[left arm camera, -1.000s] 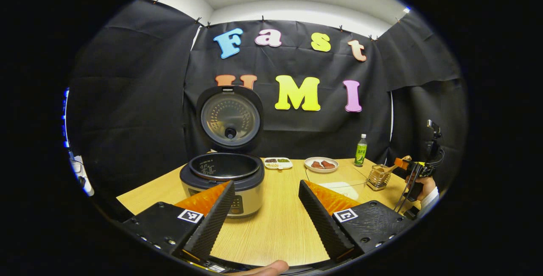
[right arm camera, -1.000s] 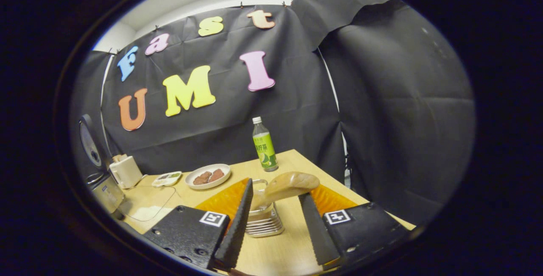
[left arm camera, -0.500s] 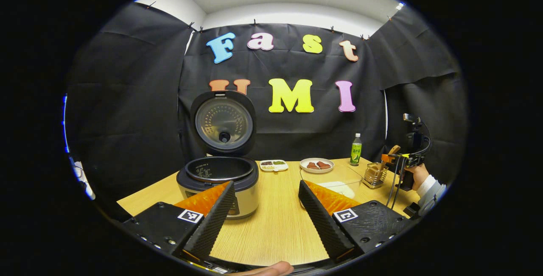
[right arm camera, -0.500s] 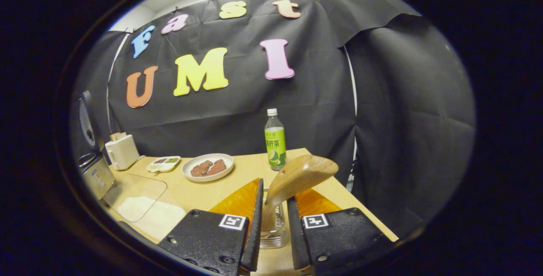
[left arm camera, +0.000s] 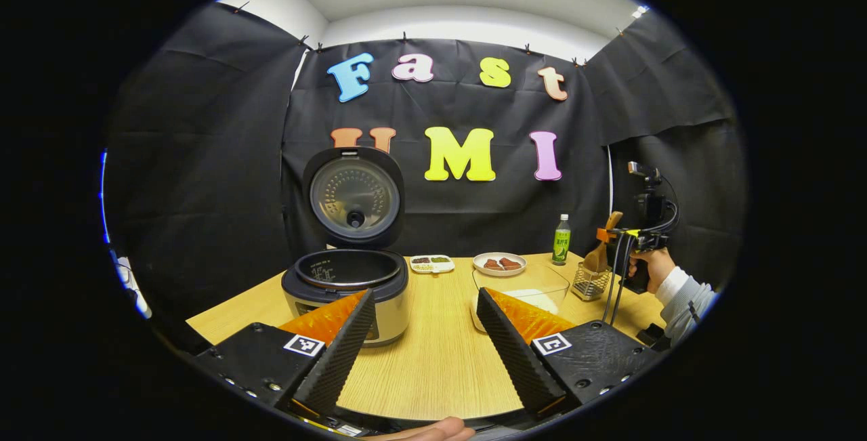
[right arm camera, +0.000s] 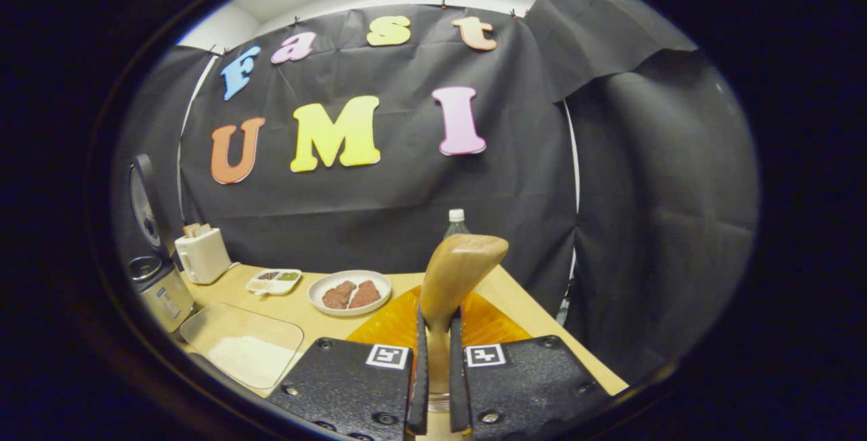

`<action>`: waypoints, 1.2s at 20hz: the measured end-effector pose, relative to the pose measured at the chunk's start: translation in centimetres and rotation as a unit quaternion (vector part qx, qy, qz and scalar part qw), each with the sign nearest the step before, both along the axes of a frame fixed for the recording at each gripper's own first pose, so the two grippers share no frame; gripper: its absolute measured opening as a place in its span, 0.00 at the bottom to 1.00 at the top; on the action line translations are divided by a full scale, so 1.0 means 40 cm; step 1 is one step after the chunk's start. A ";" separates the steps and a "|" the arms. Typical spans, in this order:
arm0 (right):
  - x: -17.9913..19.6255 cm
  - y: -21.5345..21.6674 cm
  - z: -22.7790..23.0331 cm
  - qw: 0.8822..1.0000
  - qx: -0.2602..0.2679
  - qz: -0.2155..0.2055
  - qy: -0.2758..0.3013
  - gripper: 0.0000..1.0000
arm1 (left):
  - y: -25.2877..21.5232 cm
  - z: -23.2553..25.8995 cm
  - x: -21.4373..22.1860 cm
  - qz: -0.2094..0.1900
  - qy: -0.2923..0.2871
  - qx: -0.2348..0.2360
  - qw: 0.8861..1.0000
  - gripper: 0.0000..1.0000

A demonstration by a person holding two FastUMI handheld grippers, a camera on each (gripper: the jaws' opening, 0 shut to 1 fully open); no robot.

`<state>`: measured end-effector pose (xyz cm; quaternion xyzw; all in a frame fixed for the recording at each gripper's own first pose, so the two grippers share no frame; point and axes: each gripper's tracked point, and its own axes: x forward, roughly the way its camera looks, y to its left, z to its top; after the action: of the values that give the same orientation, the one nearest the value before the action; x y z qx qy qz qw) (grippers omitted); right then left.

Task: Close the left gripper, press the button to open the rice cooker; take a wooden spoon from the chopstick holder with the right hand, scoop a spoonful of rice and pour it into the rice cooker, then put the wooden spoon back into the chopstick holder.

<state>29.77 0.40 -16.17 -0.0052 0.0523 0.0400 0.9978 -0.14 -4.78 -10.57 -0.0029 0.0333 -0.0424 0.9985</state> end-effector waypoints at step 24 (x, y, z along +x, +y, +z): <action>-0.213 0.548 0.150 0.992 -0.072 0.100 -0.011 0.16 | 0.134 0.089 -0.104 -0.011 -0.037 -0.028 0.999 0.98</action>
<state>21.25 22.31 -10.18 -0.0826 0.0436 0.1352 0.9864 -4.31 0.58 -7.01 -0.0286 -0.0046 -0.0544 0.9981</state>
